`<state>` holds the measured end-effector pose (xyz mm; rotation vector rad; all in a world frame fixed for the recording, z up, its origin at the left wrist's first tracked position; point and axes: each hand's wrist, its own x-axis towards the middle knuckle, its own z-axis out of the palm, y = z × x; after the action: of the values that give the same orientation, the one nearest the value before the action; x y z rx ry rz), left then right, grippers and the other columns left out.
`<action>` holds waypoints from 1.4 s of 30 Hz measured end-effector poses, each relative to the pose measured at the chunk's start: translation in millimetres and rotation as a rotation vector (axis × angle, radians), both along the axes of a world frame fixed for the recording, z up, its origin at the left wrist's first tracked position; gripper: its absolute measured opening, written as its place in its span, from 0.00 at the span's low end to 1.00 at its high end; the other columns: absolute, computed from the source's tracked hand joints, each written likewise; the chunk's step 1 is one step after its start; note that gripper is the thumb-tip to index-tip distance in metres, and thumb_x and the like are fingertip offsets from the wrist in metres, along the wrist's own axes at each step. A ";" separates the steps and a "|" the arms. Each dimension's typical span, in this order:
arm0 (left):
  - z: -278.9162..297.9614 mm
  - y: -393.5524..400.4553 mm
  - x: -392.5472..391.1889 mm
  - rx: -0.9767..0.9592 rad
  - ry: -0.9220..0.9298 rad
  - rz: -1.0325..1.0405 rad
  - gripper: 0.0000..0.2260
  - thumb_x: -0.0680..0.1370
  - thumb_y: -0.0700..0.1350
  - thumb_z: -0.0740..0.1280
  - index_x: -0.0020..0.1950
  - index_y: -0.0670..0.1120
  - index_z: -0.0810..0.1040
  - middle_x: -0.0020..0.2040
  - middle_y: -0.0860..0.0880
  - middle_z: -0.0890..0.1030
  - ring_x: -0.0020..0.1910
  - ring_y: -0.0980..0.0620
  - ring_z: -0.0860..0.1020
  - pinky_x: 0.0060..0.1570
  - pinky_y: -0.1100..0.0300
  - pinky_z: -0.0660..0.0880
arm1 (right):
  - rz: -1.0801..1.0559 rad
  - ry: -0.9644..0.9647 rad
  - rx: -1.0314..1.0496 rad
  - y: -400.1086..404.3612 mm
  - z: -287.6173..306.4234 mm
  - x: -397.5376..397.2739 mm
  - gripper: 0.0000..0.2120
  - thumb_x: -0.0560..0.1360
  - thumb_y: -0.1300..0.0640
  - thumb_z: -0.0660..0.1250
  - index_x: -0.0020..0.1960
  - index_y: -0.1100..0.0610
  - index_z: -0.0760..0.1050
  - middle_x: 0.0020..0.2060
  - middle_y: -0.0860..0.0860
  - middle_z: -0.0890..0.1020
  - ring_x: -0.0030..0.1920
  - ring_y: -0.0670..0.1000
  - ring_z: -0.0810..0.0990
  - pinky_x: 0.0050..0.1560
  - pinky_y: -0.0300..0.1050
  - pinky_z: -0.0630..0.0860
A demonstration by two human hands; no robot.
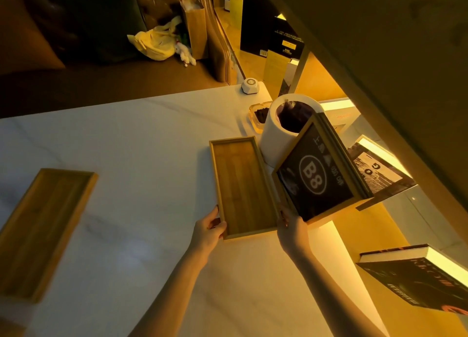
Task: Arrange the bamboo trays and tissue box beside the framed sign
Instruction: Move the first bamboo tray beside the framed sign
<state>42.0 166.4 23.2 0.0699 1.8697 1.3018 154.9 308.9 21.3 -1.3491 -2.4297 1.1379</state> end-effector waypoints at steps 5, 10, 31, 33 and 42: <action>-5.0 -0.9 2.0 -0.006 0.045 -0.038 0.20 0.76 0.39 0.61 0.68 0.46 0.65 0.65 0.43 0.74 0.63 0.43 0.72 0.64 0.45 0.70 | 0.008 -0.015 0.031 -1.9 -5.3 2.2 0.18 0.75 0.69 0.58 0.65 0.61 0.69 0.60 0.61 0.73 0.63 0.62 0.69 0.60 0.51 0.72; -7.2 -0.4 7.9 -0.125 0.439 -0.108 0.15 0.74 0.41 0.64 0.61 0.43 0.73 0.49 0.43 0.83 0.46 0.47 0.80 0.46 0.60 0.76 | -0.020 0.024 0.085 -7.8 -4.9 2.5 0.15 0.75 0.70 0.58 0.61 0.64 0.70 0.56 0.62 0.75 0.59 0.61 0.72 0.56 0.50 0.74; -19.7 0.0 20.0 -0.251 0.690 -0.088 0.13 0.74 0.38 0.65 0.58 0.37 0.75 0.50 0.37 0.80 0.47 0.43 0.79 0.47 0.63 0.71 | 0.132 -0.134 0.275 -24.6 -26.4 7.8 0.21 0.72 0.72 0.63 0.64 0.64 0.68 0.59 0.64 0.77 0.60 0.64 0.75 0.57 0.57 0.77; -20.7 0.9 20.8 -0.259 0.680 -0.083 0.14 0.74 0.39 0.64 0.59 0.37 0.74 0.51 0.37 0.80 0.48 0.43 0.79 0.47 0.64 0.71 | 0.217 -0.172 0.398 -29.6 -29.2 14.9 0.23 0.69 0.69 0.69 0.63 0.64 0.70 0.59 0.62 0.78 0.61 0.63 0.75 0.57 0.56 0.76; -24.8 3.4 23.8 -0.271 0.667 -0.096 0.14 0.75 0.40 0.63 0.60 0.37 0.73 0.51 0.37 0.79 0.47 0.43 0.79 0.47 0.62 0.73 | 0.339 -0.284 0.373 -36.4 -39.7 33.4 0.26 0.78 0.52 0.56 0.72 0.59 0.54 0.74 0.57 0.55 0.73 0.56 0.45 0.69 0.52 0.42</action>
<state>65.8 169.8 -1.6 0.4956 2.5507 1.0123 188.3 272.4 -18.4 -1.0701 -2.9665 0.5197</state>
